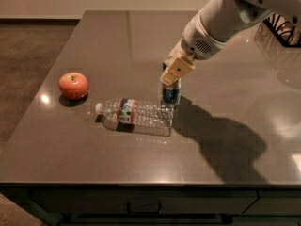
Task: Pick redbull can
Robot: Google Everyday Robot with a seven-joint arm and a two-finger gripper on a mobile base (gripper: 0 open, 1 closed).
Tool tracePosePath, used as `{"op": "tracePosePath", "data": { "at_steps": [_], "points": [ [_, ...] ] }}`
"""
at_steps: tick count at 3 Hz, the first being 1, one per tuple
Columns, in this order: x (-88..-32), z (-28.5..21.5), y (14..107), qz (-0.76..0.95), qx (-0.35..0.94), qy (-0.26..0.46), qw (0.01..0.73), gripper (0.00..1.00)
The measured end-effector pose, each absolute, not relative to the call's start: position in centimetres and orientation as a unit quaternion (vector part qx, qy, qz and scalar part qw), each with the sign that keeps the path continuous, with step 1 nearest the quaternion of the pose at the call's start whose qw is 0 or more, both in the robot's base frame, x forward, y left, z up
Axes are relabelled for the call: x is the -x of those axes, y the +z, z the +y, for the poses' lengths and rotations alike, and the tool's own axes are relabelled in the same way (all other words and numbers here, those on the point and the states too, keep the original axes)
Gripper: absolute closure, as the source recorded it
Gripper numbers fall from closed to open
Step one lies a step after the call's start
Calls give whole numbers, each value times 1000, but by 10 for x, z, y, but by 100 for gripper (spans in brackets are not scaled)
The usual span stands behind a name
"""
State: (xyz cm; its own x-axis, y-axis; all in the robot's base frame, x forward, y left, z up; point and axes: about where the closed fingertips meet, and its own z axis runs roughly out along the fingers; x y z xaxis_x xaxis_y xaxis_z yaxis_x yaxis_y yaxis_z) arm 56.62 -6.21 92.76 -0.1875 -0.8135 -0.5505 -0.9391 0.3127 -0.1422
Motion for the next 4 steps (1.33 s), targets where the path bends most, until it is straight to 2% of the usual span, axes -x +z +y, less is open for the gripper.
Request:
{"op": "tracePosePath", "data": {
  "at_steps": [2, 3, 4],
  "points": [
    [-573, -68, 953, 759, 580, 112, 274, 90],
    [-583, -74, 976, 756, 584, 103, 279, 100],
    [-597, -85, 1017, 749, 583, 114, 292, 100]
  ]
}}
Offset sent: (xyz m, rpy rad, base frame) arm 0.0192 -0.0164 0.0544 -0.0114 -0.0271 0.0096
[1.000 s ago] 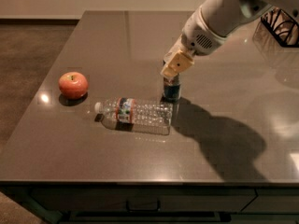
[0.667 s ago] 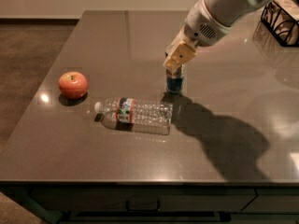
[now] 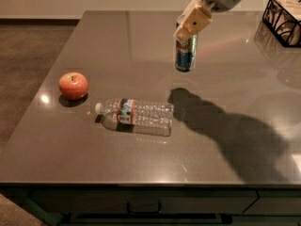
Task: Pick redbull can
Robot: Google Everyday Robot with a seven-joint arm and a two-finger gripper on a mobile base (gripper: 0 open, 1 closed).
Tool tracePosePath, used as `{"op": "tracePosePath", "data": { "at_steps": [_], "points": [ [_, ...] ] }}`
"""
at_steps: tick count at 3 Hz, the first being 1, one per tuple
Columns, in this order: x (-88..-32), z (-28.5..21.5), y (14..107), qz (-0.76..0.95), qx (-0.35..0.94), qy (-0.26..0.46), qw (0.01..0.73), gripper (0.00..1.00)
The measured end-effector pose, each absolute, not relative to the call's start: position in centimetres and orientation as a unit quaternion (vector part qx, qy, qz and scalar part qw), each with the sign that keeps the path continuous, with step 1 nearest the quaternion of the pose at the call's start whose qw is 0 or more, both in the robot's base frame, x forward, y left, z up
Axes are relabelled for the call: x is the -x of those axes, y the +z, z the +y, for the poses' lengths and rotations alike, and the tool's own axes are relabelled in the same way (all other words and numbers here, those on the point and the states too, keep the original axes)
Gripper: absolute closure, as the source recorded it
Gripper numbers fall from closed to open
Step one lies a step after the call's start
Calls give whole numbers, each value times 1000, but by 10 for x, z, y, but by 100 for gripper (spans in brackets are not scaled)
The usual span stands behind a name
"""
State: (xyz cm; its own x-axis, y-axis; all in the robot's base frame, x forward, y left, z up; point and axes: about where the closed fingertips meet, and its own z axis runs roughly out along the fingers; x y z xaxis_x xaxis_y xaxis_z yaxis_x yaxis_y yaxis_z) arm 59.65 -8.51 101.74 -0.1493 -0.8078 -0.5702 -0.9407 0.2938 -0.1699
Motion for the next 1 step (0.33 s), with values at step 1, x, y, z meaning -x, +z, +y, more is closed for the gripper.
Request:
{"op": "tracePosePath", "data": {
  "at_steps": [1],
  "points": [
    [-597, -85, 1017, 749, 583, 114, 292, 100]
  ]
}}
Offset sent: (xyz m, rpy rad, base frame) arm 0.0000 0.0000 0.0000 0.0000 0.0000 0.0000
